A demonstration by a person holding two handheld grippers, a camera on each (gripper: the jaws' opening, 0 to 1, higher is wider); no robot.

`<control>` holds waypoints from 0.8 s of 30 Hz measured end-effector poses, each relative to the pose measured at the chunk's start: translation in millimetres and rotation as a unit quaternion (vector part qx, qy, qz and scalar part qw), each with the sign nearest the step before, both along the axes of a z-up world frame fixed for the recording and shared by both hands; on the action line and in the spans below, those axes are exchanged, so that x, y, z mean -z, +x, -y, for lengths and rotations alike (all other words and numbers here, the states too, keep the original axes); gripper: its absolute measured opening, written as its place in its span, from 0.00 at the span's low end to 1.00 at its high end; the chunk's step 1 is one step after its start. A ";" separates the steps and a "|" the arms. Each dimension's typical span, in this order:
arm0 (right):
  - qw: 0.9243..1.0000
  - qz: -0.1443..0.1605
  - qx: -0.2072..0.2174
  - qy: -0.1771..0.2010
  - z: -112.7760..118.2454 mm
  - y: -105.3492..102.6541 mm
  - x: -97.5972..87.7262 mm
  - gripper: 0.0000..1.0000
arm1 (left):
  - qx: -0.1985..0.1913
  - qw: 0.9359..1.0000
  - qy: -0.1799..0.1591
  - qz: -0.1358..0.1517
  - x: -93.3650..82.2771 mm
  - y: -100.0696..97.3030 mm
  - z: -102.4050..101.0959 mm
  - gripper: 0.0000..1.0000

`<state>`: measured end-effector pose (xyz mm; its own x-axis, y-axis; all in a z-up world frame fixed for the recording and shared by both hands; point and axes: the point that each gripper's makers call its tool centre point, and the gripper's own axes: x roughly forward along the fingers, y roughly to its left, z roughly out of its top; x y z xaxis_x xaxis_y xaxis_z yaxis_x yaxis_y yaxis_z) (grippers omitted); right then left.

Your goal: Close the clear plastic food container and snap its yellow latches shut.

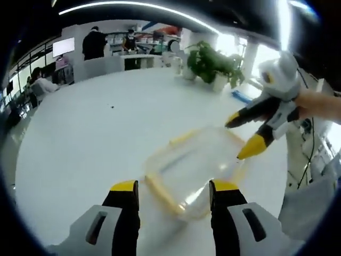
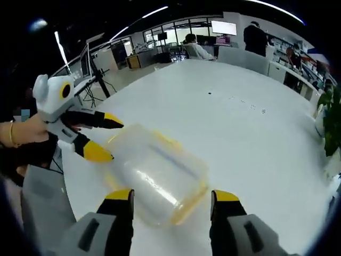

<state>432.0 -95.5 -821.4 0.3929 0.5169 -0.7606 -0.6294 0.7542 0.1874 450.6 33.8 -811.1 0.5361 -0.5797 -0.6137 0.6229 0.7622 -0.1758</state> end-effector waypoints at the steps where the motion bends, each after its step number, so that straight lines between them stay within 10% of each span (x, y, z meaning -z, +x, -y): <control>1: 1.000 0.000 0.005 0.007 -0.6 0.3 -0.1 0.56 | -0.005 1.000 -0.006 -0.007 0.8 0.1 -0.2 0.49; 14: 0.998 -0.034 0.036 0.044 -8.0 -3.9 4.0 0.56 | -0.069 0.992 -0.072 -0.079 11.0 -3.4 -0.9 0.44; 24: 0.997 -0.050 0.046 0.040 -9.8 -2.6 5.8 0.57 | -0.070 0.992 -0.072 -0.071 9.4 -4.9 2.3 0.40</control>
<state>429.4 -85.7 -827.2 0.3658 0.5434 -0.7556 -0.5333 0.7877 0.3083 445.7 31.6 -820.5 0.5325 -0.5923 -0.6047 0.4732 0.8006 -0.3675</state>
